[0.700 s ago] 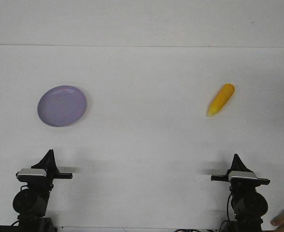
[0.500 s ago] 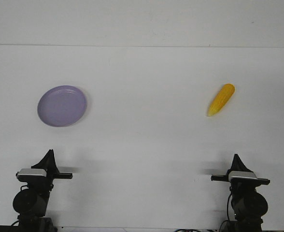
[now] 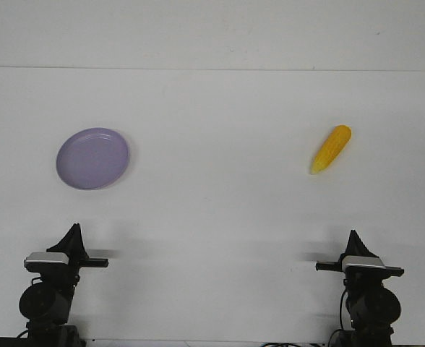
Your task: Place corn on plate with both arms
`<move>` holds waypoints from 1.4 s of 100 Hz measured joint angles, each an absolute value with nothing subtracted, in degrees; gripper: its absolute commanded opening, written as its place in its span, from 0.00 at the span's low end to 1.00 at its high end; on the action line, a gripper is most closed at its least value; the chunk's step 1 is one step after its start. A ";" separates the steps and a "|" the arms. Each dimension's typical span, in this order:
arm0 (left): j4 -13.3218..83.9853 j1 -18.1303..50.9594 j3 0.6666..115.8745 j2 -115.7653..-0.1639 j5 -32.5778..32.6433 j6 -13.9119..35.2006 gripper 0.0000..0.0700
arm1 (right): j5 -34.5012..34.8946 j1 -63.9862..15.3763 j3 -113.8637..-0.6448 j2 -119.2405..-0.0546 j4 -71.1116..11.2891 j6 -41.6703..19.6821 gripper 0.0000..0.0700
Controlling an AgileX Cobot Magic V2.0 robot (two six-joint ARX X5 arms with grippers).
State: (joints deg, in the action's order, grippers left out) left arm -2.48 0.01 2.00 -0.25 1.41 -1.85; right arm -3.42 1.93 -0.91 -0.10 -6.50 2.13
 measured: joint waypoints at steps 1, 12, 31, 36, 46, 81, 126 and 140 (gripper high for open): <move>-2.48 0.01 2.00 -0.25 1.41 -1.50 0.02 | -3.42 1.93 -0.91 -0.10 -6.50 2.13 0.01; -2.52 0.01 2.00 -0.25 1.41 1.89 0.02 | -3.40 1.93 -0.91 -0.10 -6.50 2.15 0.01; -6.24 0.01 2.09 -0.25 1.50 8.73 0.02 | -3.42 1.93 -0.91 -0.10 -6.50 2.15 0.01; -6.39 0.01 2.70 -0.34 1.72 10.55 0.03 | -3.40 1.93 -0.91 -0.10 -6.50 2.13 0.01; -5.37 0.01 7.92 -3.01 3.38 13.15 0.42 | -3.42 1.93 -0.93 -0.10 -6.50 2.13 0.01; 10.07 -0.93 35.92 -31.31 11.92 11.46 0.69 | -3.42 1.93 -0.93 -0.10 -6.50 2.15 0.01; 10.94 -16.47 60.75 -82.89 -5.39 12.01 0.64 | -3.40 1.93 -0.91 -0.10 -6.50 2.15 0.01; 10.94 -16.99 67.44 -93.34 -8.45 12.16 0.54 | -3.40 1.93 -0.93 -0.10 -6.50 2.15 0.01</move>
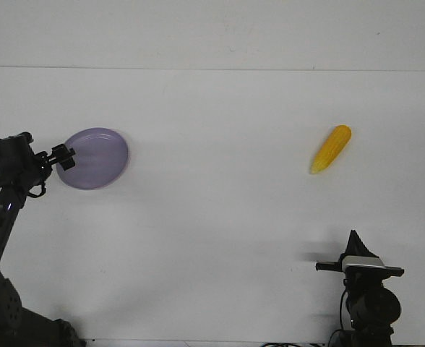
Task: Place corn on plate with both arms
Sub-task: 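Reach the left gripper to the lavender plate's rim and grasp it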
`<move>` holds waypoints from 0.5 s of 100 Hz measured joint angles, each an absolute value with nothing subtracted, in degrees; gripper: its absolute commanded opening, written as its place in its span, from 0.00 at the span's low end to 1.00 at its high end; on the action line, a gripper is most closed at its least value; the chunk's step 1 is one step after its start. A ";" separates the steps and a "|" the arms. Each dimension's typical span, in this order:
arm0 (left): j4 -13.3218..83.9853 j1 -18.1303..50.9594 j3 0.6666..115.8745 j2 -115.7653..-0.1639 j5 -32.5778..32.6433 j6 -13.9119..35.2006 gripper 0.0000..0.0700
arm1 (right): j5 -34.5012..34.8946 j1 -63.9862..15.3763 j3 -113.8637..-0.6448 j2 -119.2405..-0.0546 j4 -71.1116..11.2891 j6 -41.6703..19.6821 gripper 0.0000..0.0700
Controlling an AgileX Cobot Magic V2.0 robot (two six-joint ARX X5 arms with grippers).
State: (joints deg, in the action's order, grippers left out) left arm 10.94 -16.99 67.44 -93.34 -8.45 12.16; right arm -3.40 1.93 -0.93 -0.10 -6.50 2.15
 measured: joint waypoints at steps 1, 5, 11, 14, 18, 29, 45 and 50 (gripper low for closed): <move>10.90 -16.99 67.79 -93.89 -8.62 12.16 0.54 | -3.42 1.93 -0.93 -0.10 -6.50 2.15 0.01; 10.92 -16.99 68.99 -95.81 -9.04 12.19 0.54 | -3.40 1.93 -0.91 -0.10 -6.50 2.15 0.01; 11.16 -16.97 70.37 -98.30 -9.08 12.19 0.54 | -3.42 1.93 -0.93 -0.10 -6.50 2.15 0.01; 11.16 -16.95 70.76 -99.29 -9.08 12.16 0.54 | -3.40 1.93 -0.91 -0.10 -6.50 2.15 0.01; 11.07 -16.97 70.98 -100.33 -9.02 12.19 0.54 | -3.42 1.93 -0.91 -0.10 -6.50 2.15 0.01; 10.92 -16.93 70.98 -101.65 -8.99 12.19 0.54 | -3.42 1.93 -0.91 -0.10 -6.50 2.15 0.01; 10.68 -16.82 70.98 -102.76 -8.93 12.16 0.54 | -3.42 1.93 -0.91 -0.10 -6.50 2.15 0.01; 10.68 -16.82 70.98 -103.13 -8.43 12.14 0.54 | -3.42 1.93 -0.91 -0.10 -6.50 2.15 0.01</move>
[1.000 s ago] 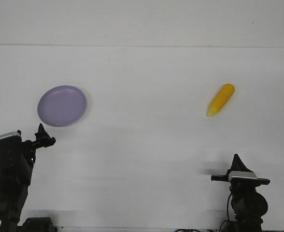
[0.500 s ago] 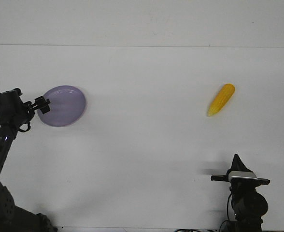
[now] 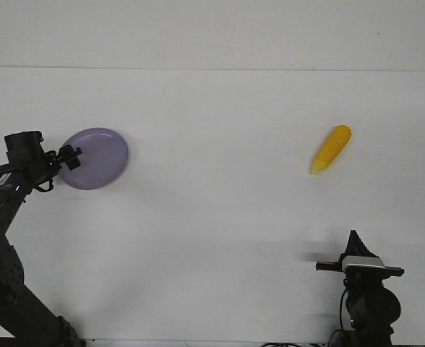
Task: Place corn on plate with both arms
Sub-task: 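Reach the left gripper to the lavender plate's rim and grasp it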
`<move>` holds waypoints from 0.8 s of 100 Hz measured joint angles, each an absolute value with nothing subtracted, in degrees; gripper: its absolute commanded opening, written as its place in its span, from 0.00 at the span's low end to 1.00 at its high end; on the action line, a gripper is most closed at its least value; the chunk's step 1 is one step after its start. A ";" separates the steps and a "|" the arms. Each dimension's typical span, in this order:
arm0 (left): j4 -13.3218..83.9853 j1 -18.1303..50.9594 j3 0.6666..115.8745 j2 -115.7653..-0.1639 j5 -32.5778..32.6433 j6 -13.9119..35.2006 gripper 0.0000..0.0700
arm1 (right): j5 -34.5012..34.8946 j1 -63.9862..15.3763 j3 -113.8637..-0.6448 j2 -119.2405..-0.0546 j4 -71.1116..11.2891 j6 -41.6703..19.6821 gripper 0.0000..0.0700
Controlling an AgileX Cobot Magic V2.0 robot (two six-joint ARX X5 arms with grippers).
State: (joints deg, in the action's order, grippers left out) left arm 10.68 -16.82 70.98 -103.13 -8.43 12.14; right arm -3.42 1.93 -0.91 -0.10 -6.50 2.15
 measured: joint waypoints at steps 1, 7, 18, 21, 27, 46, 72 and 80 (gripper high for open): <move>10.68 -16.82 70.98 -103.15 -8.25 12.14 0.54 | -3.40 1.93 -0.91 -0.10 -6.50 2.15 0.01; 10.74 -16.80 70.98 -103.35 -7.16 11.99 0.54 | -3.40 1.93 -0.91 -0.10 -6.50 2.15 0.01; 10.66 -16.80 70.98 -103.35 -6.31 11.51 0.54 | -3.42 1.93 -0.91 -0.10 -6.50 2.15 0.01; 10.72 -16.80 70.98 -103.37 -6.31 11.49 0.53 | -3.40 1.93 -0.93 -0.10 -6.50 2.13 0.01; 10.63 -16.80 70.98 -103.37 -6.31 11.46 0.53 | -3.40 1.93 -0.91 -0.10 -6.50 2.15 0.01; 10.52 -16.40 70.98 -104.68 -6.31 11.46 0.41 | -3.42 1.93 -0.91 -0.10 -6.50 2.15 0.01; 10.26 -15.99 71.09 -105.67 -6.26 11.33 0.01 | -3.40 1.93 -0.91 -0.10 -6.52 2.15 0.01; 9.80 -15.99 71.22 -105.67 -7.16 11.51 0.01 | -3.40 1.93 -0.91 -0.10 -6.50 2.13 0.01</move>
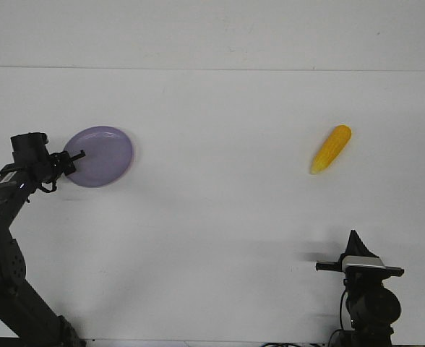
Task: Place corn on plate with both arms
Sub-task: 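Reach the left gripper to the lavender plate's rim and grasp it, then drag the plate with the left gripper toward the robot, center of table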
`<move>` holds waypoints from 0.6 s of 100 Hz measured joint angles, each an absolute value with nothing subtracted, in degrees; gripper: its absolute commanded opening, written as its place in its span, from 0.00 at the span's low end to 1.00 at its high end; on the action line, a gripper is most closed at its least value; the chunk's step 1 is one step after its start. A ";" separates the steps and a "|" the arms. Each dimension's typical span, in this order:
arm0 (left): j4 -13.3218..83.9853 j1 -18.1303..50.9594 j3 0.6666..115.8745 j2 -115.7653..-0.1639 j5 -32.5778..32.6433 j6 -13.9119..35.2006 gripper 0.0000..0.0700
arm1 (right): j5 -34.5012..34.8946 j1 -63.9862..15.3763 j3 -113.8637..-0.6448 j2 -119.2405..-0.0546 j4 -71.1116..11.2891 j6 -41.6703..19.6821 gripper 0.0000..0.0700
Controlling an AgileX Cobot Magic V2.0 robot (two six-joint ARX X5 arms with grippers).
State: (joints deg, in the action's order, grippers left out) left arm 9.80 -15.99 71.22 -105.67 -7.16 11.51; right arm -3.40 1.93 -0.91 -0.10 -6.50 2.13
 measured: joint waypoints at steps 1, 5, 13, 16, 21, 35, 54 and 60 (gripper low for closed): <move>9.78 -15.99 71.22 -105.67 -7.20 11.53 0.01 | -3.40 1.93 -0.93 -0.10 -6.50 2.15 0.01; 9.87 -15.94 71.22 -105.67 -7.53 11.53 0.01 | -3.40 1.93 -0.91 -0.10 -6.50 2.15 0.01; 10.33 -15.94 71.24 -105.38 -8.73 11.53 0.01 | -3.42 1.93 -0.91 -0.10 -6.50 2.15 0.01; 10.87 -15.97 71.24 -104.97 -9.30 11.53 0.01 | -3.42 1.93 -0.91 -0.10 -6.50 2.13 0.01; 11.99 -15.99 71.24 -103.61 -10.37 11.49 0.01 | -3.42 1.93 -0.91 -0.10 -6.50 2.15 0.01; 16.08 -15.90 71.18 -95.09 -15.44 10.61 0.01 | -3.42 1.93 -0.91 -0.10 -6.50 2.15 0.01; 21.34 -12.93 71.13 -78.59 -19.79 11.22 0.01 | -3.42 1.93 -0.91 -0.10 -6.50 2.15 0.01; 21.96 -10.39 70.02 -73.28 -20.38 11.79 0.01 | -3.40 1.93 -0.91 -0.10 -6.50 2.15 0.01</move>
State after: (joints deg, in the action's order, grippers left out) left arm 21.96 -10.39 70.02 -73.28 -20.38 11.79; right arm -3.40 1.93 -0.91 -0.10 -6.50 2.15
